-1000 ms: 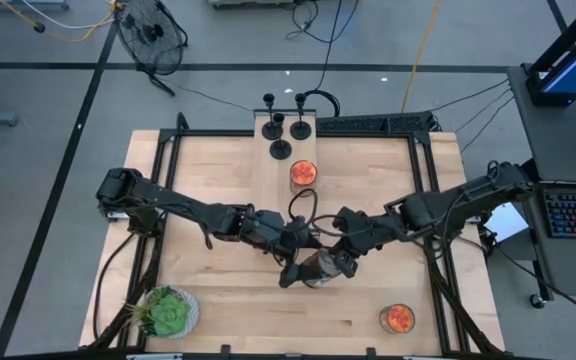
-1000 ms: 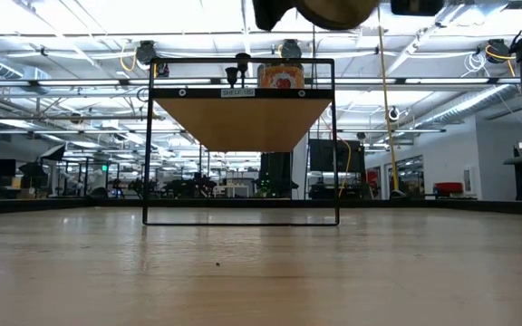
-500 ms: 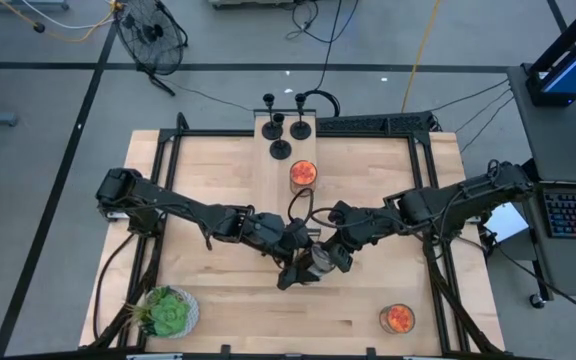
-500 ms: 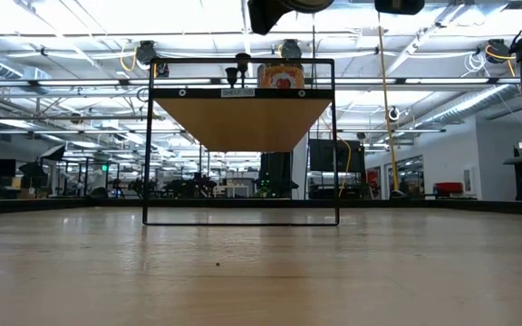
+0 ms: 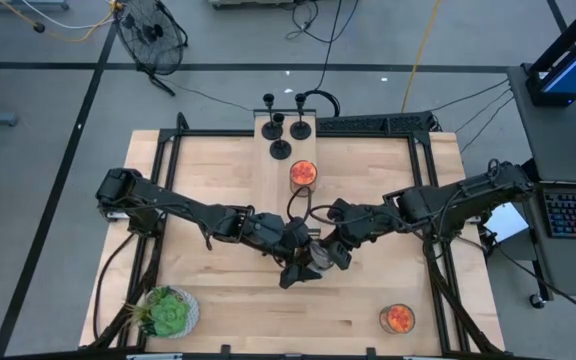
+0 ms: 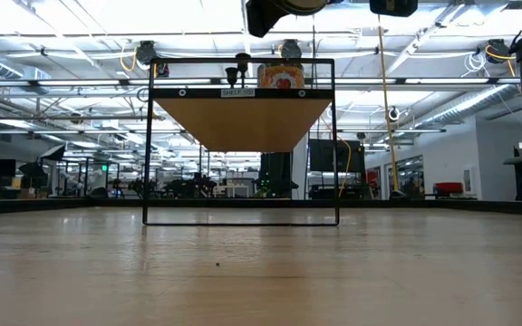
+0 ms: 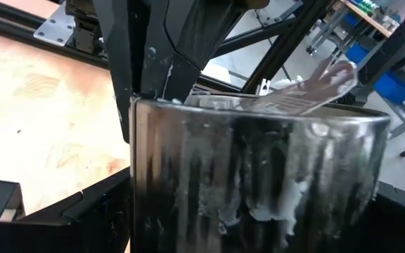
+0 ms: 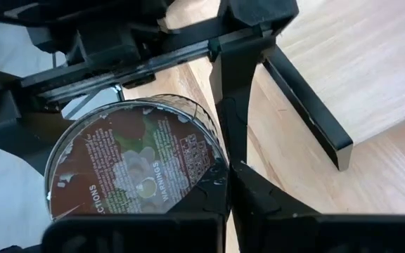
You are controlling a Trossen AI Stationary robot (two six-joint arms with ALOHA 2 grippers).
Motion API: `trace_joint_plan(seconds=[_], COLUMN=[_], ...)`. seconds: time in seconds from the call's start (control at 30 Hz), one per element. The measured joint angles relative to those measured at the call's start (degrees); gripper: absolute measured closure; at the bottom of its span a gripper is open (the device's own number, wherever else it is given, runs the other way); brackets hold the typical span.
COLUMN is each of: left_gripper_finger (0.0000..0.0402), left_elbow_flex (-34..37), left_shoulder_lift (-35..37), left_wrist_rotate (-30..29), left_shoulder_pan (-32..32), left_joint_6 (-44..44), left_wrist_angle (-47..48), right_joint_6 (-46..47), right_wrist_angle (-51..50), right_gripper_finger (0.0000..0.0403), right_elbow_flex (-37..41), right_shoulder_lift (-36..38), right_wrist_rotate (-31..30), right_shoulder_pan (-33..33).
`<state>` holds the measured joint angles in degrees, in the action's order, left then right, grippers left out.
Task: Pick & Place candle stick holders
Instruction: Put the brown scented candle on the shelf
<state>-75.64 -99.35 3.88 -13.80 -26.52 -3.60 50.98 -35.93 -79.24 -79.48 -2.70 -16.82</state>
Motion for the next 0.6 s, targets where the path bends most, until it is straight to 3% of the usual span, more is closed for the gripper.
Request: trace_joint_plan(seconds=[0.27,0.47,0.6], left_gripper_finger=[0.0004,0.0051,0.0052], left_elbow_flex=[0.0,0.0,-0.02], left_shoulder_lift=[0.02,0.02,0.02], left_wrist_rotate=[0.09,0.38,0.37], left_shoulder_pan=[0.0,-0.04,-0.04], left_joint_6=[-0.81,-1.63,-1.86], left_wrist_angle=[0.0,0.07,0.17], right_joint_6=[-1.16,-1.09,-1.09], right_wrist_angle=[1.43,1.47,1.61], right_gripper_finger=[0.0403,0.0403,0.0403], right_elbow_flex=[-0.04,-0.04,-0.04], right_shoulder_lift=[0.02,0.02,0.02], right_wrist_rotate=[0.79,1.0,1.09], right_shoulder_pan=[0.36,0.36,0.36])
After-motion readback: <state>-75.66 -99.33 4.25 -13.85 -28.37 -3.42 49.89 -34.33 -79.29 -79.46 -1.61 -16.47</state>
